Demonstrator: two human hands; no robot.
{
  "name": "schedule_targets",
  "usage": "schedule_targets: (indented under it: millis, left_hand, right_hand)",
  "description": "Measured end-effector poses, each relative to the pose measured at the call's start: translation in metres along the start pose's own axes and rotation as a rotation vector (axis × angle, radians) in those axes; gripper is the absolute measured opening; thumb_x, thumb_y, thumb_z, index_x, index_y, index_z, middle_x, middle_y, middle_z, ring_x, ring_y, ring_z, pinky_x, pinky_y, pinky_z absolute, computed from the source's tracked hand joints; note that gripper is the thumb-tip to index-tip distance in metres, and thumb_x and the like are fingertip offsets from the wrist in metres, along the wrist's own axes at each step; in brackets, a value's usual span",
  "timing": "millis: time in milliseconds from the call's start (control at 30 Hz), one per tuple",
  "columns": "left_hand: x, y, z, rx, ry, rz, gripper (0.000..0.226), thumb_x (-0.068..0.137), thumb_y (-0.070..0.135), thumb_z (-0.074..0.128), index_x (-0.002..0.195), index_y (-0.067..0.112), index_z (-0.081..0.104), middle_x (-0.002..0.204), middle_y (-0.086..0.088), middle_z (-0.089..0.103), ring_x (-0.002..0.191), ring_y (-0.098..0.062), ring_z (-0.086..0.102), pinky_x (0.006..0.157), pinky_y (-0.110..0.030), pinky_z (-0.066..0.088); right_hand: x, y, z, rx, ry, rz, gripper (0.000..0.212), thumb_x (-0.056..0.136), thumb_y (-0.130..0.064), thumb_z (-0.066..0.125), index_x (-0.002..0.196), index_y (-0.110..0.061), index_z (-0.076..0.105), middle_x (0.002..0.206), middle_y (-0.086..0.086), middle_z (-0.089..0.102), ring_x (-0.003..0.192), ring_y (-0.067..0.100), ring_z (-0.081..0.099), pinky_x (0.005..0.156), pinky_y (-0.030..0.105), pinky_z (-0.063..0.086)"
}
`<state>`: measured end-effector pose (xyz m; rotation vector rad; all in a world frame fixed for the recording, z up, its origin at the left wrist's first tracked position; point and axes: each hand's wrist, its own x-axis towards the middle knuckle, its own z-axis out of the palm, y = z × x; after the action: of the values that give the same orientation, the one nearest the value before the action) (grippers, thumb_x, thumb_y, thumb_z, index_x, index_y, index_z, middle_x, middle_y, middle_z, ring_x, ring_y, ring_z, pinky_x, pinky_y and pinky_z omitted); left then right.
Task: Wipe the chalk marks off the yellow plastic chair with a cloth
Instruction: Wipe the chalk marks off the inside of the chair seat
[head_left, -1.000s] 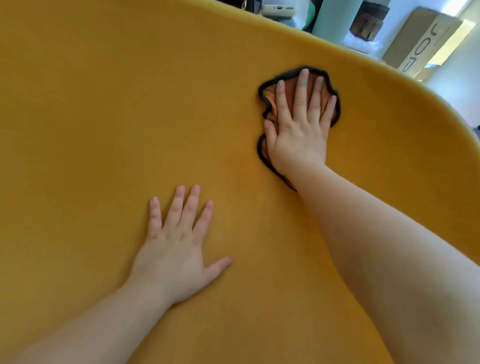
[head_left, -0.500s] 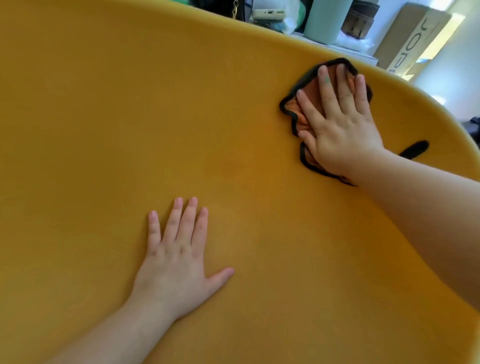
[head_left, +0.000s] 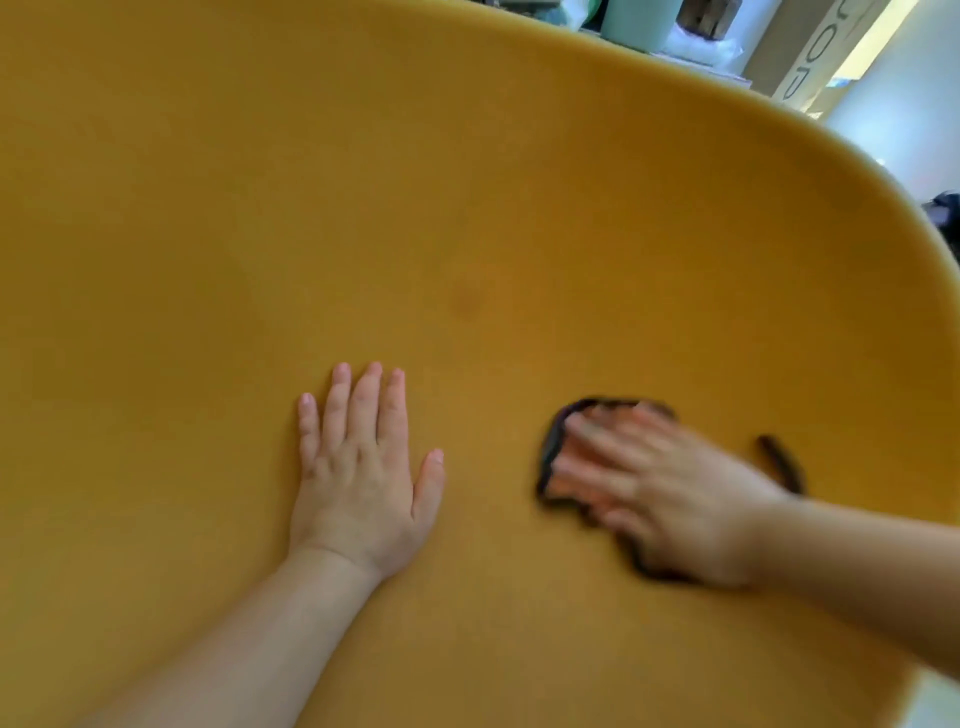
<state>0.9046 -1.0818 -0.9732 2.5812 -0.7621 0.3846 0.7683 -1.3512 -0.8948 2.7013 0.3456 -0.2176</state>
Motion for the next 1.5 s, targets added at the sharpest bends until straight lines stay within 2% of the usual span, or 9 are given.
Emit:
schedule_targets:
  millis: [67,267,600,700,933,1100,1267,1400,1500]
  left_hand:
    - [0.001,-0.001,0.001,0.009,-0.017,0.000,0.078,0.091,0.052,0.030,0.153,0.003,0.034,0.158,-0.018,0.035,0.151,-0.038,0.020,0.121,-0.057,0.008]
    - [0.003,-0.001,-0.001,-0.038,0.017,-0.031,0.077,0.090,0.051,0.030,0.151,0.004,0.037,0.156,-0.016,0.039,0.150,-0.035,0.024,0.123,-0.053,0.009]
    - [0.003,0.005,-0.003,0.089,-0.037,-0.041,0.081,0.084,0.052,0.039,0.150,0.004,0.039,0.156,-0.018,0.038,0.149,-0.037,0.023,0.122,-0.057,0.012]
    - [0.003,0.010,-0.004,0.160,-0.133,-0.045,0.082,0.086,0.051,0.047,0.154,0.008,0.031,0.163,-0.014,0.026,0.152,-0.034,0.012,0.123,-0.055,0.005]
    - [0.002,0.011,-0.004,0.150,-0.097,-0.045,0.080,0.081,0.050,0.051,0.147,0.006,0.043,0.156,-0.016,0.038,0.148,-0.035,0.025,0.122,-0.056,0.013]
    - [0.001,0.010,-0.007,0.132,-0.090,-0.019,0.076,0.080,0.043,0.066,0.143,0.004,0.047,0.152,-0.017,0.042,0.146,-0.036,0.029,0.120,-0.057,0.016]
    - [-0.001,0.009,-0.005,0.108,-0.057,-0.005,0.069,0.081,0.039,0.061,0.139,0.002,0.051,0.148,-0.019,0.047,0.143,-0.037,0.034,0.119,-0.058,0.019]
    - [-0.001,0.009,-0.005,0.096,-0.064,-0.009,0.066,0.080,0.038,0.066,0.136,0.004,0.054,0.149,-0.017,0.047,0.143,-0.036,0.034,0.120,-0.055,0.018]
    - [-0.002,0.009,-0.008,0.079,-0.077,-0.002,0.063,0.078,0.037,0.069,0.132,0.005,0.059,0.147,-0.017,0.049,0.142,-0.036,0.036,0.119,-0.055,0.021]
  right_hand:
    - [0.001,0.064,-0.015,-0.200,0.074,0.221,0.060,0.102,-0.055,0.026,0.159,-0.037,0.027,0.167,0.012,0.022,0.153,0.039,0.025,0.124,0.049,0.008]
    - [0.100,0.034,-0.029,-0.075,0.191,0.720,0.067,0.104,-0.057,0.018,0.164,-0.031,0.002,0.168,0.020,-0.018,0.154,0.044,-0.016,0.124,0.058,-0.009]
    - [-0.011,-0.069,-0.001,0.217,-0.099,0.018,0.054,0.107,-0.056,0.014,0.159,-0.051,0.007,0.170,0.000,-0.013,0.157,0.025,-0.013,0.127,0.040,-0.007]
    - [-0.048,0.021,-0.008,-0.112,-0.030,0.147,0.056,0.103,-0.055,0.021,0.158,-0.045,0.027,0.169,0.005,0.019,0.156,0.031,0.022,0.123,0.043,0.008]
    - [0.032,0.060,-0.037,-0.197,0.131,0.740,0.068,0.103,-0.056,0.015,0.164,-0.027,0.007,0.170,0.014,-0.010,0.157,0.034,-0.012,0.126,0.053,-0.007]
    - [0.066,-0.091,-0.004,0.287,0.011,0.466,0.065,0.105,-0.055,0.015,0.164,-0.031,-0.002,0.170,0.006,-0.018,0.156,0.028,-0.020,0.126,0.048,-0.008]
    - [-0.032,-0.090,-0.007,0.212,-0.157,0.008,0.060,0.103,-0.058,0.011,0.161,-0.045,0.001,0.172,-0.005,-0.010,0.158,0.021,-0.012,0.127,0.044,-0.007]
    - [-0.078,0.037,-0.028,-0.162,-0.107,0.304,0.067,0.096,-0.061,0.015,0.159,-0.040,0.027,0.170,0.003,0.019,0.157,0.028,0.016,0.127,0.048,0.006]
    - [-0.052,0.079,-0.041,-0.315,-0.046,0.494,0.072,0.099,-0.060,0.008,0.163,-0.028,0.022,0.171,0.011,0.008,0.158,0.032,0.004,0.127,0.051,0.003]
